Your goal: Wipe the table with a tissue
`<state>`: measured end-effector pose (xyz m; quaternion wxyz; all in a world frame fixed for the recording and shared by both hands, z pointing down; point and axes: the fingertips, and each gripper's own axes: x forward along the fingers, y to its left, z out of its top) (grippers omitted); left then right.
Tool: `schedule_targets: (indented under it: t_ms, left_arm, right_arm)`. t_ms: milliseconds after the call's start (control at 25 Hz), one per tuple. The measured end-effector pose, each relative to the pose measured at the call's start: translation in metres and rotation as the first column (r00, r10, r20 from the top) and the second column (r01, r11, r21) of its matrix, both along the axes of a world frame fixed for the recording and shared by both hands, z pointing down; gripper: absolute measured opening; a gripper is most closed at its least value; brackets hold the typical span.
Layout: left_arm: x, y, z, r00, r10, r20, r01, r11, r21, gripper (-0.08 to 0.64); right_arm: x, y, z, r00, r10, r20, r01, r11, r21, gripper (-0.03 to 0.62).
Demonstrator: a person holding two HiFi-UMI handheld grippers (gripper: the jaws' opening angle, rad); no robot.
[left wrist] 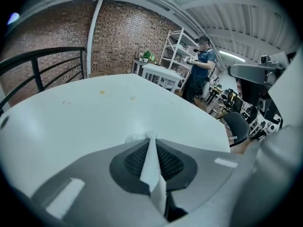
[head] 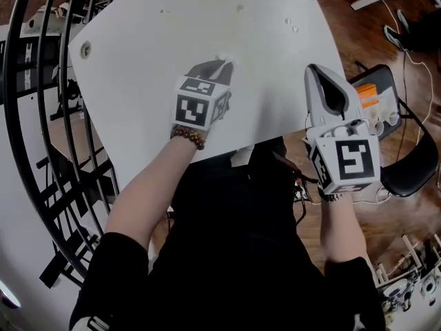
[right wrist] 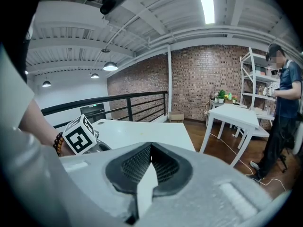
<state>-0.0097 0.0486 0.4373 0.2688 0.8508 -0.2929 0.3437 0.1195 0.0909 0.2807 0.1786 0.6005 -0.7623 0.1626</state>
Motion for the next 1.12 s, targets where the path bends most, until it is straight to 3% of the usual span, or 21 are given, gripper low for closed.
schedule_targets:
  t_ms: [1120]
  left_arm:
    - [0.049,-0.011,-0.011,0.999,-0.037,-0.029,0.037,0.999,-0.004,0.025]
  right_arm:
    - [0.043,-0.02,0.005,0.998,-0.055,0.024,0.055,0.998,-0.001,-0.008]
